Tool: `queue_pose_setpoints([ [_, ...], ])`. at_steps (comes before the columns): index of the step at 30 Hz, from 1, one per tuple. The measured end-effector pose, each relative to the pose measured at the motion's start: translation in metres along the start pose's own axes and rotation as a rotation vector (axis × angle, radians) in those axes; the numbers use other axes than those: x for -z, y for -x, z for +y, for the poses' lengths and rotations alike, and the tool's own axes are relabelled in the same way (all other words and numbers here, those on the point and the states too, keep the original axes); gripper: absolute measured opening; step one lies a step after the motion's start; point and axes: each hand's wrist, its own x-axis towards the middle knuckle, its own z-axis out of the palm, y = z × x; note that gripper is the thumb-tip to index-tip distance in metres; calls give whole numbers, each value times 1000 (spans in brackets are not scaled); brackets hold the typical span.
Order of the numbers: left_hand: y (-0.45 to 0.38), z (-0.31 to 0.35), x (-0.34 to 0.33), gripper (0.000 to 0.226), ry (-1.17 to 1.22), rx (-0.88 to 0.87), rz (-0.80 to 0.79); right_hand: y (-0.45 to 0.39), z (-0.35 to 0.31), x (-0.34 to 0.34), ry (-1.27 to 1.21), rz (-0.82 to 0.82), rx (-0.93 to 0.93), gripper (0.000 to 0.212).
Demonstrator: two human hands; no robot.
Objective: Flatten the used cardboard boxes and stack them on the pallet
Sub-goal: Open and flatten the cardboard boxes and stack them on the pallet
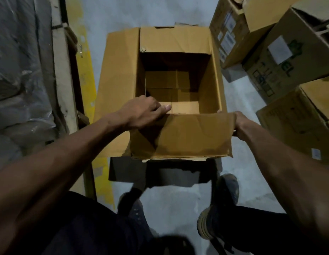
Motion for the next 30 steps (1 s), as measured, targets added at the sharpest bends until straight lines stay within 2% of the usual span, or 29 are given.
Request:
queue_pose_setpoints([
  [2, 14, 15, 6, 47, 124, 39, -157, 6, 6, -3, 118, -53, 35, 32],
  [4, 25, 25, 0, 33, 186, 123, -434, 8, 14, -10, 234, -41, 42, 40],
  [5, 29, 29, -8, 29, 152, 130, -548, 10, 18, -13, 273, -23, 35, 43],
  [7, 34, 32, -31, 35, -35, 92, -675, 13, 22, -19, 320, -6, 44, 44],
  [9, 36, 32, -56, 52, -175, 121, -654, 12, 24, -22, 343, 0, 67, 42],
  [11, 35, 28, -78, 60, -199, 164, -620, 11, 25, -23, 363, 11, 81, 40],
  [13, 32, 24, -97, 53, -185, 174, -628, 5, 27, -23, 364, 17, 81, 38],
  [19, 24, 18, -128, 41, -172, 248, -466, 0, 29, -29, 368, 53, 92, 36],
  [22, 26, 16, -133, 28, -132, 249, -401, 0, 31, -33, 377, 71, 99, 35],
  [26, 46, 18, -144, 22, -299, 201, -315, 11, 41, -42, 368, 90, 69, 32],
  [30, 82, 20, -159, 22, -394, 200, -346, 39, 63, -53, 402, 97, 32, 32],
])
